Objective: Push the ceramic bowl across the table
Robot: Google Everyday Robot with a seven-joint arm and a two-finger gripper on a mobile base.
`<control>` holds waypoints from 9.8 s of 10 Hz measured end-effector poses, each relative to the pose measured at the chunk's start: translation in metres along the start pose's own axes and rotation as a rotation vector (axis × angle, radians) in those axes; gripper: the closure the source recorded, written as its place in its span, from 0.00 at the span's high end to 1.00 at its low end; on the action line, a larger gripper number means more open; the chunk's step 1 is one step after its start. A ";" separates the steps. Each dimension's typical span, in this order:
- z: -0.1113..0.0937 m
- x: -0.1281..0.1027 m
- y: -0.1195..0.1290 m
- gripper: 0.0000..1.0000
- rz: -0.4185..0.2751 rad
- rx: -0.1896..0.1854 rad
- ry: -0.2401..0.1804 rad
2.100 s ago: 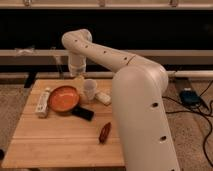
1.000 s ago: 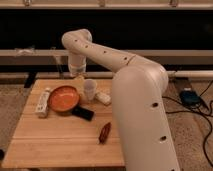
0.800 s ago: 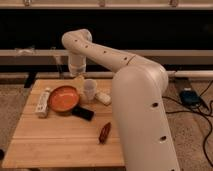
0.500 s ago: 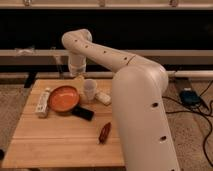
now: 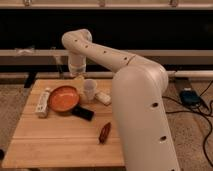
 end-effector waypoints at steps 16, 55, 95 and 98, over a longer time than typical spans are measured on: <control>0.100 -0.069 -0.018 0.33 -0.255 -0.051 -0.014; 0.194 -0.091 0.029 0.00 -0.510 -0.179 0.035; 0.122 -0.156 0.080 0.30 -0.856 -0.149 -0.034; 0.122 -0.156 0.080 0.30 -0.856 -0.149 -0.034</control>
